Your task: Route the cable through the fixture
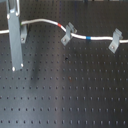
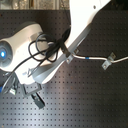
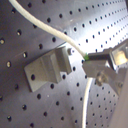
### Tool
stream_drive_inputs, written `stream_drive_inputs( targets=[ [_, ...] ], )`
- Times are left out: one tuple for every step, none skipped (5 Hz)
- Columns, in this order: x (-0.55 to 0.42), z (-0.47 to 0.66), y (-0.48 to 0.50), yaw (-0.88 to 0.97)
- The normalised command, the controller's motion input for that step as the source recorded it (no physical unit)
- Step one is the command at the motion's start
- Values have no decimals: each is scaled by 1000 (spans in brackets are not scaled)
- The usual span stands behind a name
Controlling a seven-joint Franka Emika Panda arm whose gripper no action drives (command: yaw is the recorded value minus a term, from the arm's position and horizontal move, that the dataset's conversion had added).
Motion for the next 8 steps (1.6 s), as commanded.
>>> stream_drive_inputs(
  targets=[
    [38,-101,-141,820],
    [4,1,-84,874],
    [6,-29,-52,940],
    [-6,-15,-1,1000],
    [-30,0,-24,923],
    [-22,1,-127,817],
    [-58,50,-276,646],
    [-74,81,-387,526]
  ],
)
